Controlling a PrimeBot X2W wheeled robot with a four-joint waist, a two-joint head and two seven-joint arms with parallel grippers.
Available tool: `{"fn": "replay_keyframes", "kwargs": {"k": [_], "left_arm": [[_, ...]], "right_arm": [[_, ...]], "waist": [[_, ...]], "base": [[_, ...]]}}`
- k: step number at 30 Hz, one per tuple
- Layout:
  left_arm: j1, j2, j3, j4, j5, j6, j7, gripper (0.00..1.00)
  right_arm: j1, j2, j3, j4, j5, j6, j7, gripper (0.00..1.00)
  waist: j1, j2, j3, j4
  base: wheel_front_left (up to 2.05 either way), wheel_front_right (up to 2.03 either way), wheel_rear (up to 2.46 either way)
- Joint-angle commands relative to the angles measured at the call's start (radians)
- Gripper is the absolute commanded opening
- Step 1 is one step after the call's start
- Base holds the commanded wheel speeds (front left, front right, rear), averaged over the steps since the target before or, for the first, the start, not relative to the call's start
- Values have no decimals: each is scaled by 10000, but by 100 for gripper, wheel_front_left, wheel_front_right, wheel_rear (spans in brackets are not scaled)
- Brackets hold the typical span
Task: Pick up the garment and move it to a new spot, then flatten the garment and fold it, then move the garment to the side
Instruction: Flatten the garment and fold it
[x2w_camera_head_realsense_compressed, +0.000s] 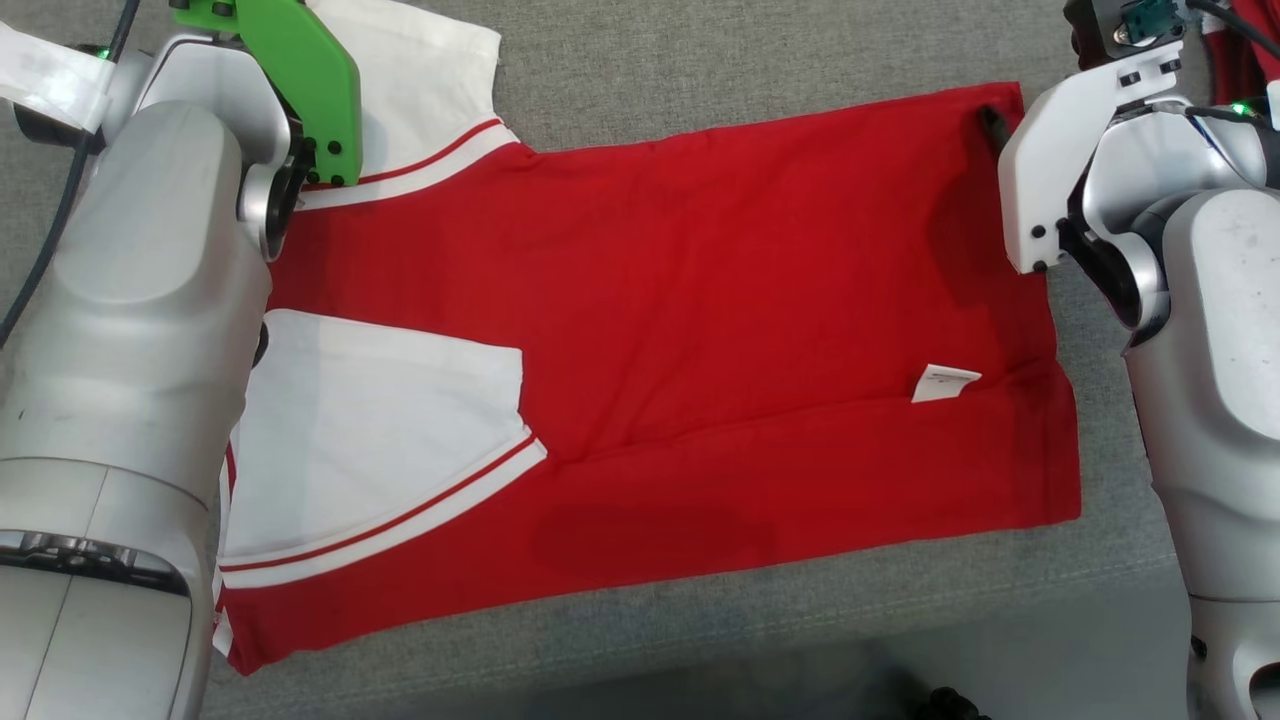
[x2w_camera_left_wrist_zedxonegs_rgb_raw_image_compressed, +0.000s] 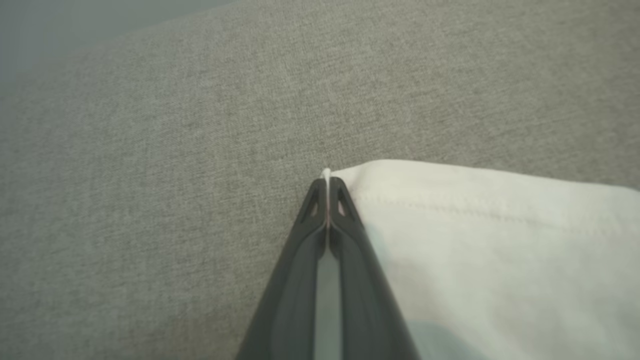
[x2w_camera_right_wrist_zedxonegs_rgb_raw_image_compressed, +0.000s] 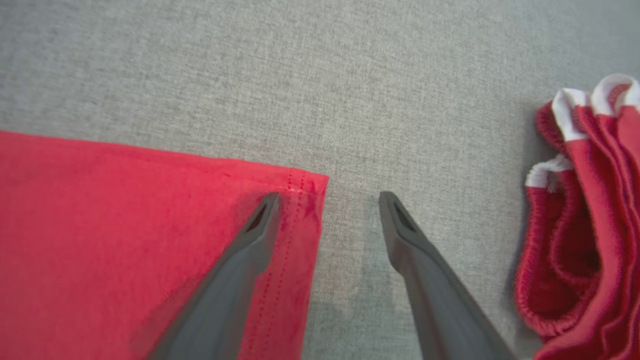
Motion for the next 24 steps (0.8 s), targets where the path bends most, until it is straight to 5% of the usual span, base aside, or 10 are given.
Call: {"fn": "replay_keyframes", "kwargs": {"k": [1,7,9,13,15,17,24], "left_arm": [[212,-11,-54,216,-95,-37,66,0],[134,-125,-108,443,-175,-70,-73,0],[87,-130,-127,494,-165,-79,-103,0],[-13,-130,-174,609,-190,-87,-196,0],[-61,-124,-192,662,-210,-89,-231,0],[-90,-123,-202,707,-227,-95,-273,0],[-158,-181,-89,631,-370,11,-885,0]], "right_arm": [[-116,-86,38,43,55,-8,58,100],[-231,-145,149,366,342,-8,241,100],[-213,-143,186,497,378,-7,297,66],[-171,-182,219,713,492,-11,269,43],[-162,-211,223,810,493,-13,312,13],[-165,-239,219,834,496,-16,278,0],[-18,-274,304,583,636,-15,-125,0]], "waist": [[0,0,12,29],[0,0,49,143],[0,0,70,174],[0,0,99,217],[0,0,114,221],[0,0,122,216],[0,0,-66,207]], "base": [[0,0,0],[0,0,0],[0,0,0],[0,0,0],[0,0,0],[0,0,0],[0,0,0]]}}
